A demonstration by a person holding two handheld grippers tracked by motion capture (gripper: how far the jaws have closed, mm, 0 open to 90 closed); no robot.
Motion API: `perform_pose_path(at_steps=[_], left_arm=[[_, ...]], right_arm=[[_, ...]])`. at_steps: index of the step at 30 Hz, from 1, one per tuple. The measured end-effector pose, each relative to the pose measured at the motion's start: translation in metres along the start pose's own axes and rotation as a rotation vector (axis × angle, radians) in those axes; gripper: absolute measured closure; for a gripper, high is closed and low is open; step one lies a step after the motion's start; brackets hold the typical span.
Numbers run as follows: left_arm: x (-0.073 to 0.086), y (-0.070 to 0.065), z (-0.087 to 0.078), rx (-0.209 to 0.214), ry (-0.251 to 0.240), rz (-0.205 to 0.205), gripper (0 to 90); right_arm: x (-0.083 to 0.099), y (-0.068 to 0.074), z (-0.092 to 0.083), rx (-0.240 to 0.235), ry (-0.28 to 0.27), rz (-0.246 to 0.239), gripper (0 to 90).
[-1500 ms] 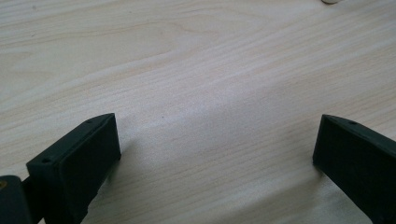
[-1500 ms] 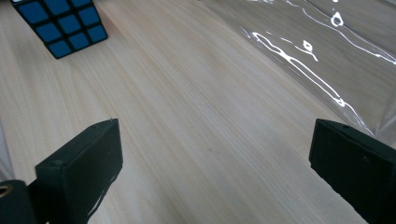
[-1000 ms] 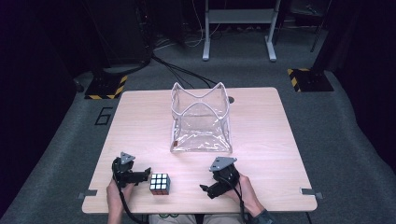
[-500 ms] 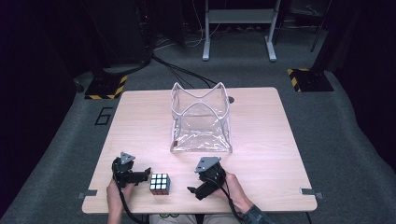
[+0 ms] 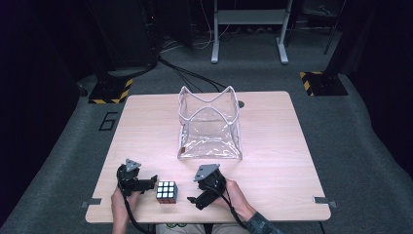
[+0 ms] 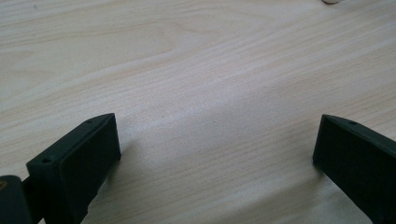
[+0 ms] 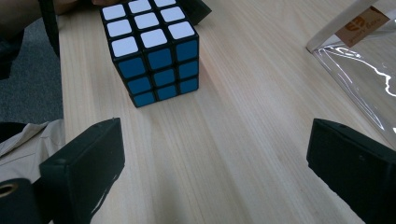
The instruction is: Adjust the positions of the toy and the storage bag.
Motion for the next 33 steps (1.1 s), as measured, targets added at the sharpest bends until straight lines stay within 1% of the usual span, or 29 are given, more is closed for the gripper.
perform_pose_path(at_steps=[2, 4, 9, 11, 12, 17, 25, 28, 32, 33], left_arm=[[0.000, 0.000, 0.000, 0.000, 0.000, 0.000, 0.8], [0.000, 0.000, 0.000, 0.000, 0.000, -0.001, 0.8], [0.000, 0.000, 0.000, -0.001, -0.001, 0.001, 0.8], [0.000, 0.000, 0.000, -0.001, 0.000, 0.002, 0.8], [0.000, 0.000, 0.000, -0.001, 0.000, 0.002, 0.8], [0.000, 0.000, 0.000, -0.002, 0.000, 0.002, 0.8], [0.001, 0.001, -0.001, -0.003, 0.007, 0.008, 0.8], [0.001, 0.001, -0.001, -0.004, 0.007, 0.006, 0.8], [0.001, 0.001, -0.001, -0.004, 0.006, 0.006, 0.8], [0.001, 0.001, -0.001, -0.004, 0.006, 0.006, 0.8]], right_arm=[[-0.002, 0.001, 0.002, -0.006, -0.005, -0.007, 3.5], [-0.003, 0.003, 0.003, -0.011, -0.002, 0.002, 3.5], [-0.007, 0.005, 0.010, -0.027, -0.002, -0.012, 3.6], [-0.010, 0.007, 0.013, -0.032, -0.004, -0.026, 3.7], [-0.010, 0.008, 0.014, -0.038, -0.003, -0.022, 3.8], [-0.015, 0.012, 0.021, -0.051, 0.004, -0.034, 3.8], [-0.021, 0.018, 0.034, -0.079, 0.008, -0.049, 2.6], [-0.024, 0.020, 0.039, -0.090, 0.009, -0.065, 2.4], [-0.026, 0.024, 0.045, -0.100, 0.018, -0.065, 2.4], [-0.028, 0.025, 0.049, -0.104, 0.018, -0.075, 2.4]])
Point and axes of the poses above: each handheld gripper's, and its own axes: z roughly forward along the jaws, x roughly out of its underside, y roughly to its left, the point moved 7 cm from there along z, roughly forward along the jaws, and after that the axes turned 1 degree about -z, right-handed, at the moved point
